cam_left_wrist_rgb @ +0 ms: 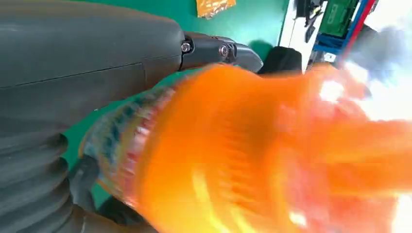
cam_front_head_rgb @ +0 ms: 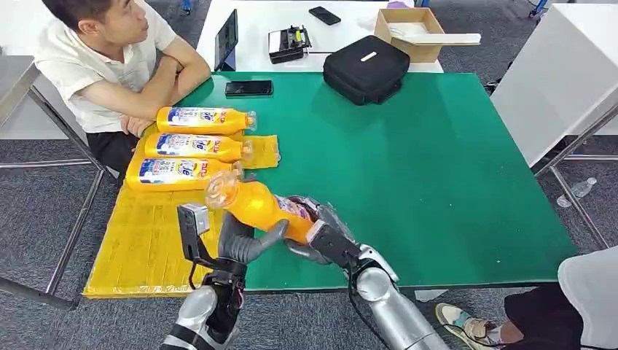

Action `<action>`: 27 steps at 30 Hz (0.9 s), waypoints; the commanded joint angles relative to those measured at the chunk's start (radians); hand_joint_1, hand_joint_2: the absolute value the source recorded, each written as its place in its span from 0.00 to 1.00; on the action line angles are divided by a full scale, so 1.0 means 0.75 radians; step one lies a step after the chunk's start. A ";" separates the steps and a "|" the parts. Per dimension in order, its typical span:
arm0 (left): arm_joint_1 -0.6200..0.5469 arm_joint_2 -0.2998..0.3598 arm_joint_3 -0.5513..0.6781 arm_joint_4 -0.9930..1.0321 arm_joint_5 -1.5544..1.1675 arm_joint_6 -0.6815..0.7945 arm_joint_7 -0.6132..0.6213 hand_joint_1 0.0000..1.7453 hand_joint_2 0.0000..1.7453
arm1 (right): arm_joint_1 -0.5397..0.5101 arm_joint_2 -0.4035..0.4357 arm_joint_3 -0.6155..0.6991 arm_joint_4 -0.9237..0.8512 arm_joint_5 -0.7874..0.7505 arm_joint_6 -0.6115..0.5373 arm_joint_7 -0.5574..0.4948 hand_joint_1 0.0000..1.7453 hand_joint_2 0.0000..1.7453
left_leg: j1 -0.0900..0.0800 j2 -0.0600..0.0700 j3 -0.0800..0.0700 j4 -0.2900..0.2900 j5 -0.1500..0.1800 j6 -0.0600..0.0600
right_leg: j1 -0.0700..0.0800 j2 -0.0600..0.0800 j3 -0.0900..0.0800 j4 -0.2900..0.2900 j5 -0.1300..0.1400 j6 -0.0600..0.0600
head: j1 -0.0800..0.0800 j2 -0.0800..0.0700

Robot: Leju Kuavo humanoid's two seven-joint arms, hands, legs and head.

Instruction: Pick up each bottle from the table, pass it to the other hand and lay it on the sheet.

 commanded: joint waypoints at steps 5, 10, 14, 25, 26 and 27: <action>-0.063 -0.059 -0.028 0.018 0.019 -0.062 0.006 0.36 1.00 | -0.057 -0.007 0.033 0.137 0.001 -0.008 0.007 1.00 1.00 | 0.001 0.000 0.001 0.001 -0.001 0.000 | 0.002 -0.002 0.002 0.000 -0.001 -0.004 | 0.000 0.000; -0.080 -0.059 -0.030 0.012 0.018 -0.061 -0.009 1.00 1.00 | -0.059 -0.004 0.023 0.136 0.005 -0.020 0.003 1.00 1.00 | 0.001 0.001 0.002 0.001 -0.001 0.000 | 0.002 -0.002 0.003 0.000 -0.001 -0.005 | 0.000 0.000; -0.078 -0.059 -0.015 0.014 0.012 -0.057 -0.007 1.00 1.00 | -0.053 0.006 0.004 0.114 -0.009 -0.014 0.001 1.00 1.00 | 0.001 0.000 0.000 0.001 0.000 0.000 | 0.001 -0.001 0.001 0.000 0.000 -0.003 | 0.000 0.000; -0.091 -0.059 -0.001 0.039 0.001 -0.042 -0.002 1.00 1.00 | -0.080 0.063 -0.004 0.118 -0.006 -0.017 0.011 0.00 1.00 | 0.000 0.002 0.001 0.001 -0.001 0.000 | 0.001 0.000 0.001 0.001 -0.001 -0.004 | 0.000 0.000; -0.090 -0.059 0.005 0.029 -0.015 -0.032 -0.003 1.00 1.00 | -0.080 0.068 -0.008 0.106 0.004 -0.026 0.018 0.00 1.00 | 0.000 0.003 0.003 0.002 -0.002 0.000 | 0.001 0.001 0.003 0.001 -0.001 -0.005 | 0.000 0.000; -0.090 -0.059 0.012 0.022 -0.027 -0.019 -0.001 1.00 1.00 | -0.079 0.074 -0.008 0.100 0.019 -0.041 0.027 0.00 1.00 | 0.000 0.003 0.002 0.001 -0.001 0.000 | 0.001 0.000 0.002 0.001 -0.001 -0.004 | 0.000 0.000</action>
